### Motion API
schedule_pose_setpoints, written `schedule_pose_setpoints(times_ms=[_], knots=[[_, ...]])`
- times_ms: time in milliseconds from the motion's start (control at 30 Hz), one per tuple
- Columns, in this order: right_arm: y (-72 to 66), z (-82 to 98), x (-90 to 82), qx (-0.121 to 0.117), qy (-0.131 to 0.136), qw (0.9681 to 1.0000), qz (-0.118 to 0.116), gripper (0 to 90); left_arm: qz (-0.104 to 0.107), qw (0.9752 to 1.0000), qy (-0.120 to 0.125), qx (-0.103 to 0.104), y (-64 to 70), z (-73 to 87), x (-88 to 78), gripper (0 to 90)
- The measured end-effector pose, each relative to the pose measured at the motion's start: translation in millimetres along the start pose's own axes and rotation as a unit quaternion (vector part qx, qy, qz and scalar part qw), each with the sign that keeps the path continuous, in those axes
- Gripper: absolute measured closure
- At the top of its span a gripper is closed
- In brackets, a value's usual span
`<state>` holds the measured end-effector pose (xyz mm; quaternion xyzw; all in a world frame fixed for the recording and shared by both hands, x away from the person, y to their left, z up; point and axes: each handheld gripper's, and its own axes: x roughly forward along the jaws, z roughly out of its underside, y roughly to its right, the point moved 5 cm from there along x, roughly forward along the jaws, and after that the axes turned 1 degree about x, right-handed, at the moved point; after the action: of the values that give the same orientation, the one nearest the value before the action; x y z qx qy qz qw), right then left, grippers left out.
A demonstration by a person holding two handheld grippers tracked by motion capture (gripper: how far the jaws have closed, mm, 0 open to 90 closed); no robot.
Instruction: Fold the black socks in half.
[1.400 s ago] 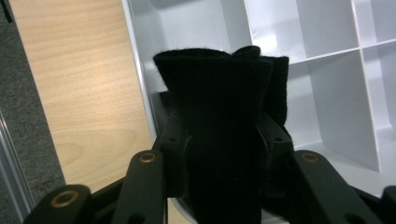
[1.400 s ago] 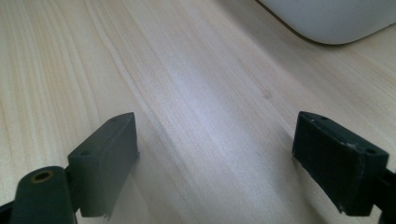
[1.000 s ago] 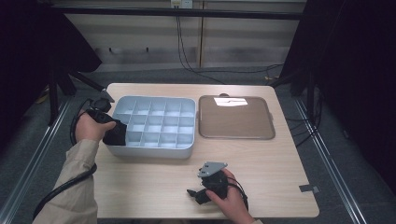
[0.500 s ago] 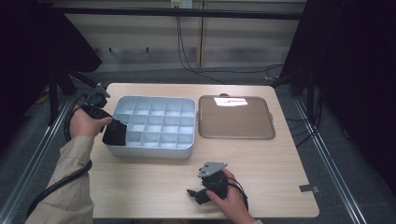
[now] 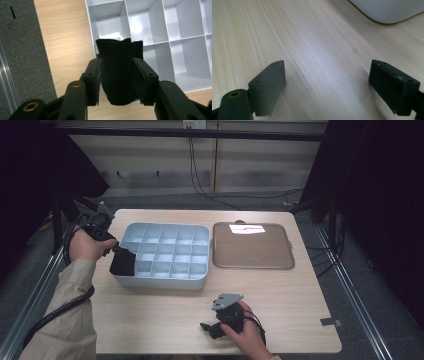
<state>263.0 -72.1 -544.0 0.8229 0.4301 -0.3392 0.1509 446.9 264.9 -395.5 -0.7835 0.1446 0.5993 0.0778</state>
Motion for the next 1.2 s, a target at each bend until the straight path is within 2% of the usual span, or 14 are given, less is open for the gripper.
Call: schedule_pose_setpoints(times_ms=[433,667,833,1200], knots=[[0.0,0.0,0.0,0.0,0.0,1.0,0.001,13.7,0.006,1.0,-0.002,0.003,-0.3,-4.5,-15.6,71.3],[0.0,0.0,0.0,0.0,0.0,1.0,0.0,13.7,0.01,0.9999,-0.003,0.002,-0.3,-6.6,-18.6,76.9],[0.0,0.0,0.1,0.0,0.0,1.0,0.001,13.7,0.022,0.9997,-0.003,0.002,0.7,-7.9,-19.8,87.6],[0.0,0.0,0.0,0.0,0.0,1.0,0.001,13.7,0.018,0.9998,-0.009,0.004,0.5,-9.4,-18.3,90.0]])
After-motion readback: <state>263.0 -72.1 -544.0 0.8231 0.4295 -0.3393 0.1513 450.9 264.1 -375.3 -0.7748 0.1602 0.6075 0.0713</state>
